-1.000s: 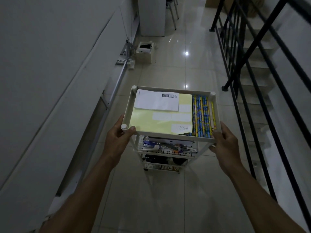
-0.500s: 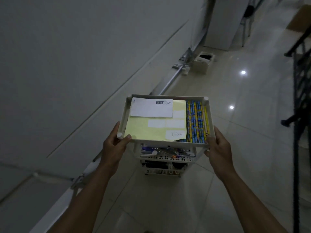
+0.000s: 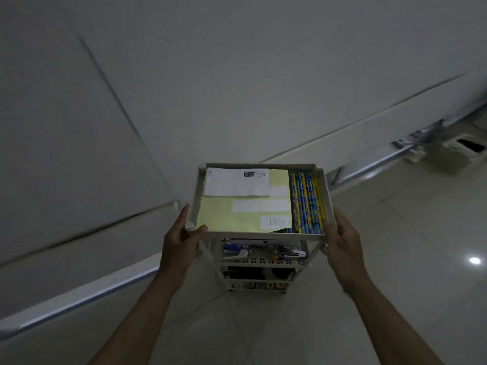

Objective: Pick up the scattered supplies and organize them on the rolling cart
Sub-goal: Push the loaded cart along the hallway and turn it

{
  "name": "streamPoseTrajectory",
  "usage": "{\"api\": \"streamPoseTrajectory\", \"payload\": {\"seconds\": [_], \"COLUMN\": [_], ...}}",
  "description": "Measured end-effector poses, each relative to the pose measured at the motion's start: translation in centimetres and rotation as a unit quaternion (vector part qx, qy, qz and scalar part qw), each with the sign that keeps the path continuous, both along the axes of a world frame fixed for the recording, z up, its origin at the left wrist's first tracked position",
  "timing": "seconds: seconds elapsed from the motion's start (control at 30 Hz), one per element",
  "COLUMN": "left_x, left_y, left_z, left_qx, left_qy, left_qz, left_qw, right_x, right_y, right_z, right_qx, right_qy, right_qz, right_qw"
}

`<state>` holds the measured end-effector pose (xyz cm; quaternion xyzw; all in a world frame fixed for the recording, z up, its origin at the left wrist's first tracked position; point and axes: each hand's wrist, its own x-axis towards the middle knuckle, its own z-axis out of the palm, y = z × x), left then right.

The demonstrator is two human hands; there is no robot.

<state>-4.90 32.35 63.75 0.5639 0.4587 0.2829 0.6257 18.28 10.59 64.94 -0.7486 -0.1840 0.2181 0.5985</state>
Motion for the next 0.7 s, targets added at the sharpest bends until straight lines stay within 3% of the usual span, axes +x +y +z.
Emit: {"api": "streamPoseTrajectory", "payload": {"seconds": [0.27,0.7], "left_x": [-10.2,-20.3], "left_y": [3.4,7.3], "left_z": [0.6,0.8], "left_qx": [-0.019,-0.030], "left_qy": [-0.009,-0.053], "left_qz": [0.122,0.219], "left_qw": [0.992,0.974], "right_x": [-6.9,-14.3], "right_y": [8.9,18.1], "right_z": [0.6,-0.2], "right_qx": [0.007,0.012], "right_qy": [0.015,-0.009], "right_qz": [0.078,0.146], "right_qw": [0.997,0.989]}}
